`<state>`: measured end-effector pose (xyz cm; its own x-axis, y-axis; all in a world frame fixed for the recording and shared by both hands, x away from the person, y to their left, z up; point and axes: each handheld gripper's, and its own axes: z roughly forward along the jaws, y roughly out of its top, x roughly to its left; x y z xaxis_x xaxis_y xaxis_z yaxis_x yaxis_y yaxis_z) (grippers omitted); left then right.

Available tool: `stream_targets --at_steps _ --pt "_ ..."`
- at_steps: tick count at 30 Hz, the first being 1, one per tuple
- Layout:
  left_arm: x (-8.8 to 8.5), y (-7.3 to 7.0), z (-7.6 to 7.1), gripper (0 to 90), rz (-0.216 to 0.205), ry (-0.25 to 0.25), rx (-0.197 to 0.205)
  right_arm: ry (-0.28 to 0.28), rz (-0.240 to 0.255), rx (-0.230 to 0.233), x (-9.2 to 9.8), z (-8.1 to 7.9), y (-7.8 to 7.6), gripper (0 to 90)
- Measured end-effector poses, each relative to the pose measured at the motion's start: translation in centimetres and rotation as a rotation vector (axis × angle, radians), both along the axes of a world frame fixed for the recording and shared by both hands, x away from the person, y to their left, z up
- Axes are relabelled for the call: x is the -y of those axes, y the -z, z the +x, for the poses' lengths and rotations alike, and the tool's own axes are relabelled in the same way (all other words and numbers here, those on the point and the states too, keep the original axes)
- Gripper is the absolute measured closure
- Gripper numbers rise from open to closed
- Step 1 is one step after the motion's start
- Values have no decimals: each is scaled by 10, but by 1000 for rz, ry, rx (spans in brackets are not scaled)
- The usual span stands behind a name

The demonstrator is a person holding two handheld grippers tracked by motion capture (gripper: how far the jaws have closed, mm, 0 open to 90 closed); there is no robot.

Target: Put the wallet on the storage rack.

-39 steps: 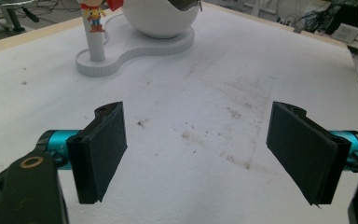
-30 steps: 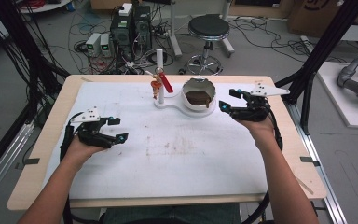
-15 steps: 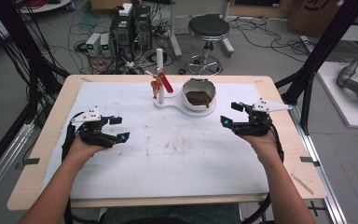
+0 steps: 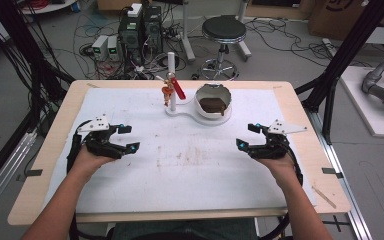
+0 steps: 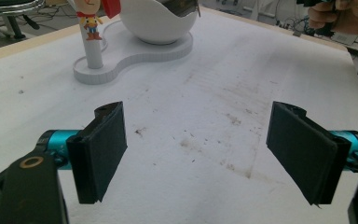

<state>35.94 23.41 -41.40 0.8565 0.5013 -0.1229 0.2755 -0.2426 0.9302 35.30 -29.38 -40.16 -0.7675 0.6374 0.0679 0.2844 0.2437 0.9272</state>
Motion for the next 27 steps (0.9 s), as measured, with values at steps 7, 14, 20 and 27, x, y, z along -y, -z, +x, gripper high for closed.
stream_targets --at_steps 7,14,20,27 --pt "0 0 0 200 0 11 0 19 -7 -23 3 1 5 187" --pt "0 1 0 200 0 8 -3 23 -17 -25 3 2 7 188" --pt "0 0 0 200 5 10 -1 22 -17 -31 4 2 7 187" --pt "0 0 0 200 7 7 -2 17 -12 -27 3 1 6 188"
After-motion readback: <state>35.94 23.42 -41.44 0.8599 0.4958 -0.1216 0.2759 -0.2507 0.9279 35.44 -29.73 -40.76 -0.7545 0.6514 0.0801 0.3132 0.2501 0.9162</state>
